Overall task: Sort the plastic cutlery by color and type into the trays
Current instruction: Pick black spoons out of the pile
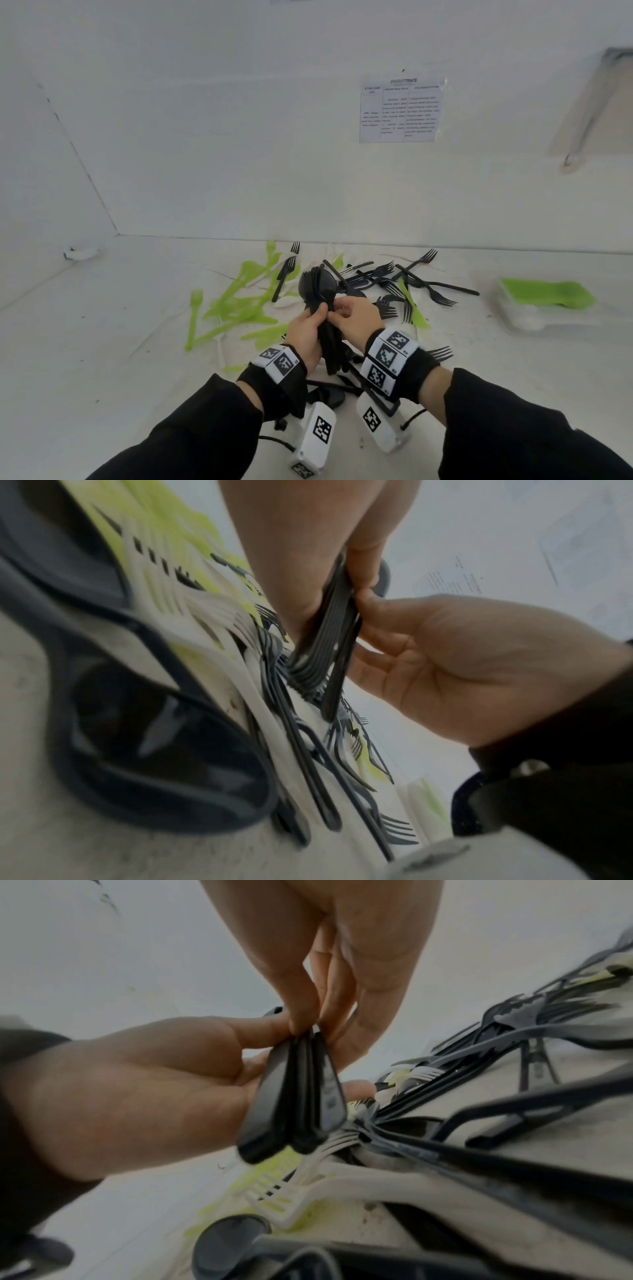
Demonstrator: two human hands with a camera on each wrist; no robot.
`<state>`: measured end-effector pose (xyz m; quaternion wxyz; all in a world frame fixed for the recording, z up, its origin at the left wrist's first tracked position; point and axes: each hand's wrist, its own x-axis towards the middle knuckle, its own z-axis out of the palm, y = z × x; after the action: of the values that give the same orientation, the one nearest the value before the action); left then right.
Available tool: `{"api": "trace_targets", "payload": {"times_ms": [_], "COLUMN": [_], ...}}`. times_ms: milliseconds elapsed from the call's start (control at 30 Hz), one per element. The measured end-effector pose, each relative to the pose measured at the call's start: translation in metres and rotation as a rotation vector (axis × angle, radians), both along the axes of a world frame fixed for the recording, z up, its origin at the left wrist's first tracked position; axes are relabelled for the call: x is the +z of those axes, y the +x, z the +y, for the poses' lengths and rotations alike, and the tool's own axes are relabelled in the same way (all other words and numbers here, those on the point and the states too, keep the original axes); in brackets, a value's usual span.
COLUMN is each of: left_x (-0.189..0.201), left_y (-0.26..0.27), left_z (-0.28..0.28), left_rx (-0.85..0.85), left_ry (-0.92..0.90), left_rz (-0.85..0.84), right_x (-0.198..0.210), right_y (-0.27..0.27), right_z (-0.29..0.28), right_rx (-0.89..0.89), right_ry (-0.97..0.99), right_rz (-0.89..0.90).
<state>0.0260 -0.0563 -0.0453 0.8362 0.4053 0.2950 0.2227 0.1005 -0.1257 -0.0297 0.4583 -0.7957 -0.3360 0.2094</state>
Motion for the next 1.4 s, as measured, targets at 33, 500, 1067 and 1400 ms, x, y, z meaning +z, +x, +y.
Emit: {"api": "trace_targets", "payload": {"times_ms": [33,500,1067,1400], "left_x": [0.001,0.003,-0.001,0.005], "left_y": [0.000,0.005,0.005,-0.003], "left_z": [0.003,0.018,0.012,0.008], "left_rx": [-0.026,-0.111,-0.055,-0.126], "left_ry": [0.004,-0.077,-0.148,-0.125], "left_rz": [0.002,0.008,-0.018,-0.030], "right_x": [-0.001,-0.015,-0.017,-0.011], "right_y": [0.002,0.006,0.002,0.003], "right_z": [0.002,0.015,0.012,0.005], "right_rx": [0.000,0.010,-0.107,0.033], "right_ry": [0.018,-0.031,0.062,0.053], "right_rz": [0.031,0.079,0.022,0.252]}}
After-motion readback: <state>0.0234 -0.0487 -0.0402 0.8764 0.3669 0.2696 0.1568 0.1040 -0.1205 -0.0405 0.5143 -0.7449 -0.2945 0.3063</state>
